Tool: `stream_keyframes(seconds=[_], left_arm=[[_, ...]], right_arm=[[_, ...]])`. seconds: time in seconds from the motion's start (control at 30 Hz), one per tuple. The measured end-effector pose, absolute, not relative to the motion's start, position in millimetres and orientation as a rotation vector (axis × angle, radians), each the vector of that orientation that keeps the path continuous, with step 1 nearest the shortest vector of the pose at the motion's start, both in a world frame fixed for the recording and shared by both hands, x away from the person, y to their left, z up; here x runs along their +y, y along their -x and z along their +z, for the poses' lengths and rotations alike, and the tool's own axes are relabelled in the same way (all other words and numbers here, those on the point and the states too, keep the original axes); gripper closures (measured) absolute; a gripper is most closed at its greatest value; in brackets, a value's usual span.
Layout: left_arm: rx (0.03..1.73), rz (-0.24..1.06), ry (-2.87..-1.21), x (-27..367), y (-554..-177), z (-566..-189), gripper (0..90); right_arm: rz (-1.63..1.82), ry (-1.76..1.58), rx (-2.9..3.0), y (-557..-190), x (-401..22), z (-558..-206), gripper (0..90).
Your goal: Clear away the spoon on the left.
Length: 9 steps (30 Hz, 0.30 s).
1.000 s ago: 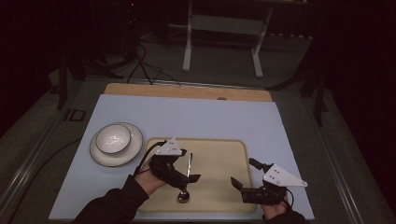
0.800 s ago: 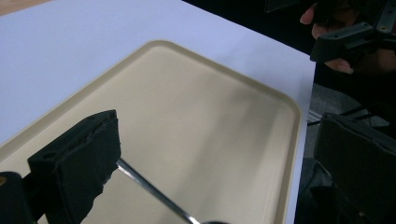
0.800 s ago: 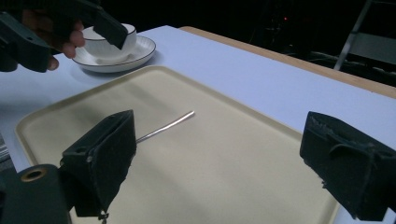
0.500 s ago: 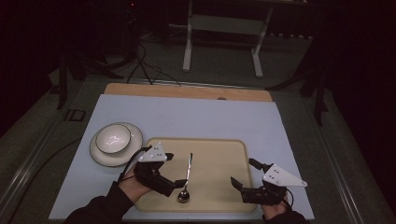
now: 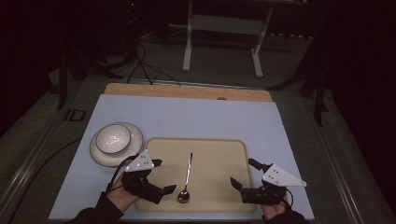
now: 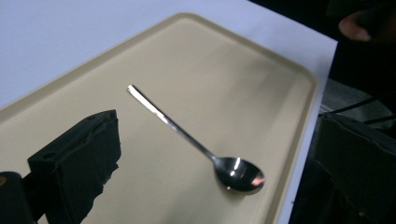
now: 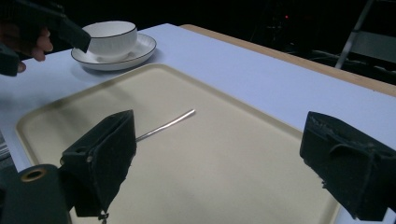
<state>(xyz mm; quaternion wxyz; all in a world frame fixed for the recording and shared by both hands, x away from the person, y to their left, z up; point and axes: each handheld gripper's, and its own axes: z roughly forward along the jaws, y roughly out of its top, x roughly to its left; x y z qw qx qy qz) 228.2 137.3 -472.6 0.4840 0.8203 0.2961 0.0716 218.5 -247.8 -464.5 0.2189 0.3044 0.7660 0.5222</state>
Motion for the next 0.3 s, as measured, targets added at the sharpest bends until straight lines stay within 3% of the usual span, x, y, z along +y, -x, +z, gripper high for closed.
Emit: stream_keyframes(seconds=[0.3], left_arm=[[0.731, 0.191, -1.953, 134, -226, -486, 1.6]], right_arm=[[1.447, -0.841, 2.121, -219, -248, -465, 11.0]])
